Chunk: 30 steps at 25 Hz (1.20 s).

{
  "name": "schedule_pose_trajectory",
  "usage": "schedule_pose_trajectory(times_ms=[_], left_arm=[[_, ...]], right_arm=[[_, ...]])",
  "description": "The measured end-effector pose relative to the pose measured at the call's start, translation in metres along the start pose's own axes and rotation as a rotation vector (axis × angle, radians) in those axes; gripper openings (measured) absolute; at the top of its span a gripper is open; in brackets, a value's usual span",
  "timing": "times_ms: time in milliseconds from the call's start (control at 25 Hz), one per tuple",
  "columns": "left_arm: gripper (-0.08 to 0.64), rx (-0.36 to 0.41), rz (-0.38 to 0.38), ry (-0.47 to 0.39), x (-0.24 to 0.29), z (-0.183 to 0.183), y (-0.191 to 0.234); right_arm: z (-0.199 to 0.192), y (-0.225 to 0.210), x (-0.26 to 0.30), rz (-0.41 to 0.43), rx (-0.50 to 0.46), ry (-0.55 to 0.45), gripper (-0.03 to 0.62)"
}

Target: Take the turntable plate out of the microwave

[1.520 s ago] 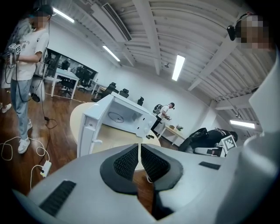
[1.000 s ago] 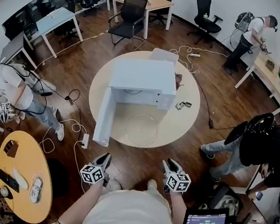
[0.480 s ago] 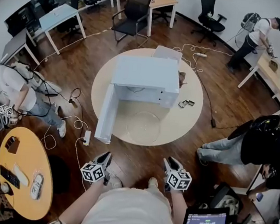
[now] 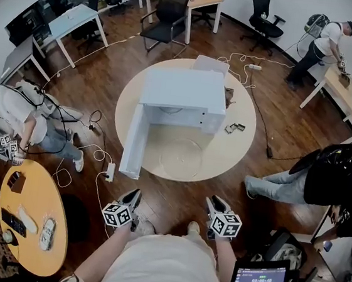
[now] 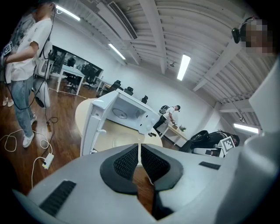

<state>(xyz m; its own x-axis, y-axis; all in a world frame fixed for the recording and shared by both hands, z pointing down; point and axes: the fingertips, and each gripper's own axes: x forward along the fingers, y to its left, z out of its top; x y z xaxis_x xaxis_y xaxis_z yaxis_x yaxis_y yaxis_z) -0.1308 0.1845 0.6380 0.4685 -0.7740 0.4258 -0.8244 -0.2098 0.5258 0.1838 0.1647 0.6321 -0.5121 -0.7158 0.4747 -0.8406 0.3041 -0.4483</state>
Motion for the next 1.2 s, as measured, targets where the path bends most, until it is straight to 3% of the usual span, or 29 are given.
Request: schedule_pose_trajectory(times_ms=[680,1200], left_arm=[[0.009,0.000,0.015,-0.001,0.007,-0.003,-0.017],[0.009,-0.018,0.042,-0.021,0.025,-0.028,-0.066]], right_arm=[[0.006,-0.013,-0.006,0.019,-0.014,0.006,0.126],[0.011,-0.050,-0.031,0.080,-0.040,0.043,0.126]])
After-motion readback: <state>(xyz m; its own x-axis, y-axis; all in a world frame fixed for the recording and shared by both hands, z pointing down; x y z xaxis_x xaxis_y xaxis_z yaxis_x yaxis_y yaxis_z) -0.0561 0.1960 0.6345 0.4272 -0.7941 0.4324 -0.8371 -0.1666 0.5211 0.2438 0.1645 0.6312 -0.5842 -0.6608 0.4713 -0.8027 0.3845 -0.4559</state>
